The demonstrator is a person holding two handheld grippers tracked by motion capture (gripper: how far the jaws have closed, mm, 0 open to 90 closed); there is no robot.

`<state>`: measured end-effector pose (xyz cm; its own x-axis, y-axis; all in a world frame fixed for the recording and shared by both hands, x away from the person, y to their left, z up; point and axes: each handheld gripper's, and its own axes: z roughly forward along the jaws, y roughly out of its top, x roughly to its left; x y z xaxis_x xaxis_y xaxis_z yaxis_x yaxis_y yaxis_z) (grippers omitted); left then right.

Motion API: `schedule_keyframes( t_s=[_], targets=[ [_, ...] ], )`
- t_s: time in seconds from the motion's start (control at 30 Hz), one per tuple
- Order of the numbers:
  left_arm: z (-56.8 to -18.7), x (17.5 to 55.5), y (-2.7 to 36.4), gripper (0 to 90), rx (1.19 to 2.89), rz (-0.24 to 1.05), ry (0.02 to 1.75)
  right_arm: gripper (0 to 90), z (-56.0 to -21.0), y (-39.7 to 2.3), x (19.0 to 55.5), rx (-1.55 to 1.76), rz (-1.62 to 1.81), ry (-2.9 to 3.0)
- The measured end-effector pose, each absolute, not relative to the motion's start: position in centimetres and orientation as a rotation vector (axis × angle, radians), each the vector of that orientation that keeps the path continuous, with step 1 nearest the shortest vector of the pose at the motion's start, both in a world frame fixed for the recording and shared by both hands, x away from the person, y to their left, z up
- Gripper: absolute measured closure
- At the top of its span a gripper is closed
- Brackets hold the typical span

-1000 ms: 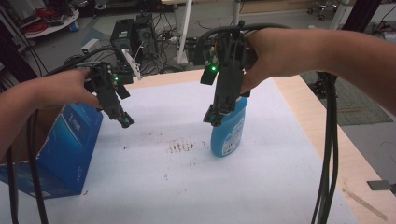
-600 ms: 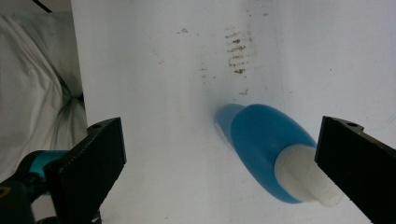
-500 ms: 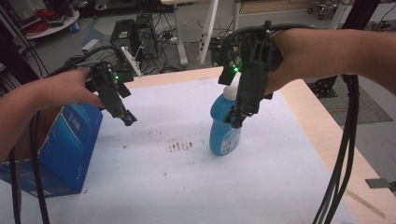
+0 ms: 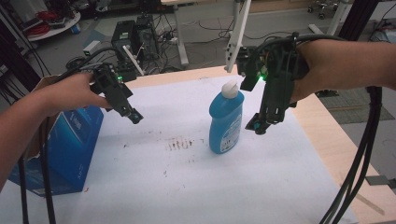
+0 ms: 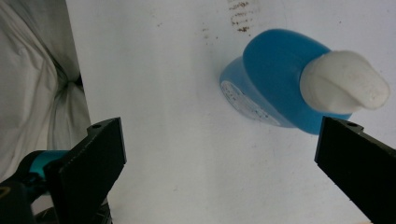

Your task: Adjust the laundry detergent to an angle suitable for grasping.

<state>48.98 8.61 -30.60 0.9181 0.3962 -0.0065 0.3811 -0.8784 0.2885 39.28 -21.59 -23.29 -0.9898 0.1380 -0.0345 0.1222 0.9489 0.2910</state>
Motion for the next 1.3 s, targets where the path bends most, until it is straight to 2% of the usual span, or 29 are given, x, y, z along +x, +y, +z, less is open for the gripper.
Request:
schedule_keyframes(
  t_s=[0.27,0.57,1.3],
  targets=[
    [-31.1,48.5,8.0,1.7,2.761,0.04,0.651,1.3,-24.2,-22.9,39.1,0.235,0.44,3.044],
    [-31.4,47.6,7.5,1.7,2.679,0.152,0.67,1.3,-25.4,-24.3,39.0,0.274,0.433,3.046],
    [-31.8,45.2,5.8,1.7,2.529,0.22,0.759,1.3,-26.9,-26.1,38.4,0.324,0.45,3.039]
  ],
)
